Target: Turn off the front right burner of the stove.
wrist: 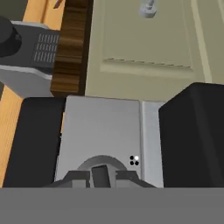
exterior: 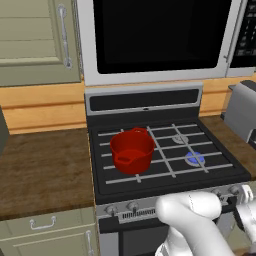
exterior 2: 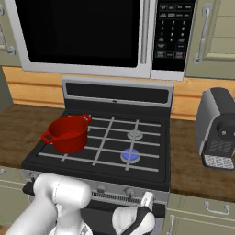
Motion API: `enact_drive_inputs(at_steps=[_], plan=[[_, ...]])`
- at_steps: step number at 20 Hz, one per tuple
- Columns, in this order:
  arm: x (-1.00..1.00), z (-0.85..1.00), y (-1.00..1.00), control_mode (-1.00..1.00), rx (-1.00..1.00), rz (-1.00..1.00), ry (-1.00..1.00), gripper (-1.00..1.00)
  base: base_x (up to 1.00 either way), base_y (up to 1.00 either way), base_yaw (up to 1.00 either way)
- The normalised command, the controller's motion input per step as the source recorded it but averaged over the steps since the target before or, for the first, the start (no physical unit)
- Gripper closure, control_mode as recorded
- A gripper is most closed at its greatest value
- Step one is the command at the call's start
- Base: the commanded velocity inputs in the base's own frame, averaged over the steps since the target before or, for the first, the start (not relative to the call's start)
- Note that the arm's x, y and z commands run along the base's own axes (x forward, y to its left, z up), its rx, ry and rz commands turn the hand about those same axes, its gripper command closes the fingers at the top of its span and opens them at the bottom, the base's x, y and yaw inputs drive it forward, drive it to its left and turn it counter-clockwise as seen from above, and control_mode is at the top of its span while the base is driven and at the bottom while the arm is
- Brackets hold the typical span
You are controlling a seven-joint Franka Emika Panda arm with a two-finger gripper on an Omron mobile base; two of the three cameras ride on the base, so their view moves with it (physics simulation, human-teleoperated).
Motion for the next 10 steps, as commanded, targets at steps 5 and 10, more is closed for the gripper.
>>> enact_drive_inputs(at_steps=[5, 10], plan=[[0.22, 0.00, 0.00, -1.00, 0.33, -0.30, 0.02, 1.00, 0.00, 0.00, 0.00], [0.15, 0.01, -0.01, -1.00, 0.38, -0.32, 0.02, 1.00, 0.00, 0.00, 0.00]])
